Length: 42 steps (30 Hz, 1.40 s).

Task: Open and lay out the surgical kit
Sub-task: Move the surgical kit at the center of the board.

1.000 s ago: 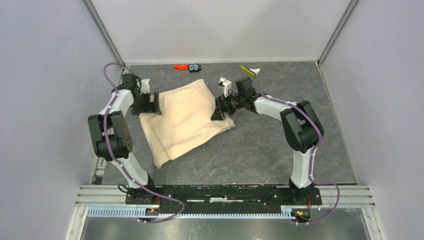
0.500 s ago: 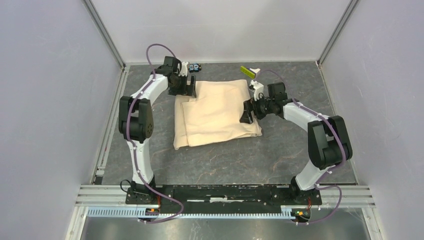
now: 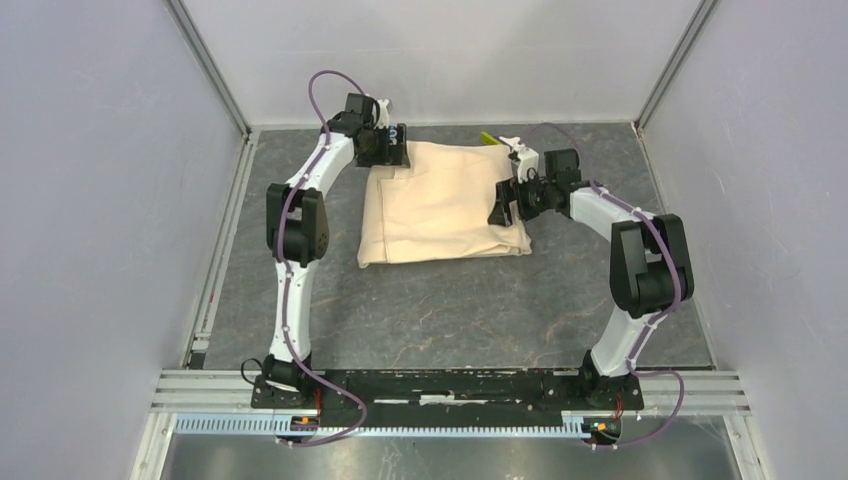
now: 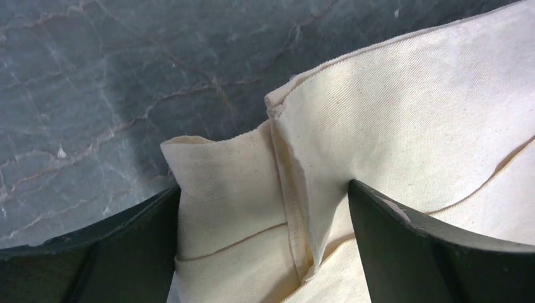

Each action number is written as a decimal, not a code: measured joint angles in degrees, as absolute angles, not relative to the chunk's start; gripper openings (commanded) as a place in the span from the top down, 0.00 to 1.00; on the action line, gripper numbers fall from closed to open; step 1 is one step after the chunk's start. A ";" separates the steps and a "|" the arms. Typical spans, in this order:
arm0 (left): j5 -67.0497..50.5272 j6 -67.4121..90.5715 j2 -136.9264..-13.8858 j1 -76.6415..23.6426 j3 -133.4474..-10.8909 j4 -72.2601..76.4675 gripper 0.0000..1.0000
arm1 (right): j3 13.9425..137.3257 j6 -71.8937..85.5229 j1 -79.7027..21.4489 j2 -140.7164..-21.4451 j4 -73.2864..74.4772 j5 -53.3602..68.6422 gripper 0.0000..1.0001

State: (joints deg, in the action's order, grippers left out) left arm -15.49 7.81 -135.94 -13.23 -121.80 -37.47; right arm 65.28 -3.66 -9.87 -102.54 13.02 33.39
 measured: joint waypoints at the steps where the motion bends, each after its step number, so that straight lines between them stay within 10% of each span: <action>1: -15.49 8.10 -136.75 -13.26 -123.11 -37.50 0.00 | 66.24 -3.62 -9.58 -103.26 12.99 33.17 0.04; 26: -12.08 12.45 -143.74 -13.91 -134.91 -35.68 0.00 | 75.13 -7.11 -8.08 -104.75 13.82 25.45 0.02; 42: -9.06 4.99 -104.57 -8.95 -101.58 -27.81 0.00 | 75.50 -23.00 -24.29 -89.08 13.28 17.30 0.02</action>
State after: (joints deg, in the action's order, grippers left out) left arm -9.06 4.99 -104.57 -8.95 -101.58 -27.81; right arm 75.50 -23.00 -24.29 -89.08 13.28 17.30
